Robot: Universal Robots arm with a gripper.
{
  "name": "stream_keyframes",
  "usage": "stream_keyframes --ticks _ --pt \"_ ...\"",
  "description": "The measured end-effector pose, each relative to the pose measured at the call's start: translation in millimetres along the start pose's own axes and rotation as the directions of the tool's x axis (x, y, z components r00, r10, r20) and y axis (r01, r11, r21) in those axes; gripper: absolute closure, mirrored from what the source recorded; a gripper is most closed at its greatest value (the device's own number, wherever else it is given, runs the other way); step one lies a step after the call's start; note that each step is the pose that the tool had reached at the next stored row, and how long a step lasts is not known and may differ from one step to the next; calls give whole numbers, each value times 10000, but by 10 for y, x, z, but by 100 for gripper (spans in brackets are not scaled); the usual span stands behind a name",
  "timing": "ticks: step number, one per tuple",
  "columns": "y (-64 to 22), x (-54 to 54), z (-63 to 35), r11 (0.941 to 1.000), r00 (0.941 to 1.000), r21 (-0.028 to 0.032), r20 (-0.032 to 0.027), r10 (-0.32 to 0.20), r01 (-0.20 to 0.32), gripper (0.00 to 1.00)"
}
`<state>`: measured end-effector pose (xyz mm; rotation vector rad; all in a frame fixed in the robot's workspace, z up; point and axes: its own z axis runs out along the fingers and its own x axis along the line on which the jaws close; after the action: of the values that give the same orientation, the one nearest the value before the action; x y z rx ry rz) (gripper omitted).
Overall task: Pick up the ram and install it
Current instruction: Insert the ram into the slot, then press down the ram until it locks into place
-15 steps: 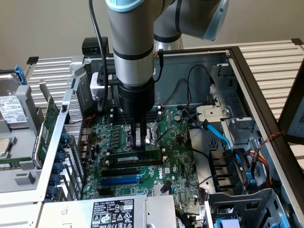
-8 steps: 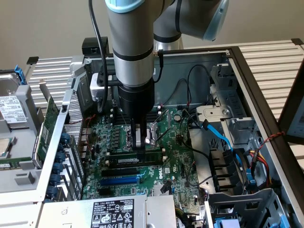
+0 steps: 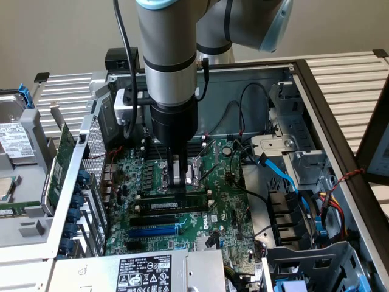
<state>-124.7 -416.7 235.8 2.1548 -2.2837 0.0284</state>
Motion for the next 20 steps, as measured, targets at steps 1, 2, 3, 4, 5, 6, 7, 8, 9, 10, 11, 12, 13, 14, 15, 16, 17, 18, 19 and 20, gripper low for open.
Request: stream_keyframes --ticks 1,2,3,4,5,6,7,8,9,10,11,12,13,14,15,16,17,18,19,20 --pt "2 0 -12 10000 10000 -1 -1 1 -1 80" --pt "3 1 -25 10000 10000 0 0 0 0 80" --pt "4 2 -37 10000 10000 0 0 -1 1 80" --pt "6 2 -48 10000 10000 0 0 0 0 80" --pt "9 3 -55 10000 10000 0 0 2 -2 80" --pt "10 4 -59 10000 10000 0 0 1 -1 80" --pt "10 5 -60 10000 10000 1 1 1 -1 80" --pt "10 5 -60 10000 10000 1 2 0 0 80" --pt "10 5 -60 10000 10000 1 2 0 0 80" --pt "11 5 -61 10000 10000 0 -1 0 0 80" --pt "12 5 -61 10000 10000 0 -1 1 -1 80" --pt "12 6 -61 10000 10000 -1 -1 1 -1 80" --pt "12 5 -61 10000 10000 0 0 0 0 80" --pt "15 5 -62 10000 10000 0 -3 1 -1 80" --pt "17 6 -64 10000 10000 -2 -6 2 -2 80" --pt "17 7 -71 10000 10000 -6 -8 0 0 80" --pt "18 7 -79 10000 10000 -16 -6 0 0 80" --pt "20 7 -87 10000 10000 -26 -6 0 0 80" --pt "21 8 -96 10000 10000 -37 -7 -1 1 80" --pt "24 8 -104 10000 10000 -48 -8 -1 1 80"
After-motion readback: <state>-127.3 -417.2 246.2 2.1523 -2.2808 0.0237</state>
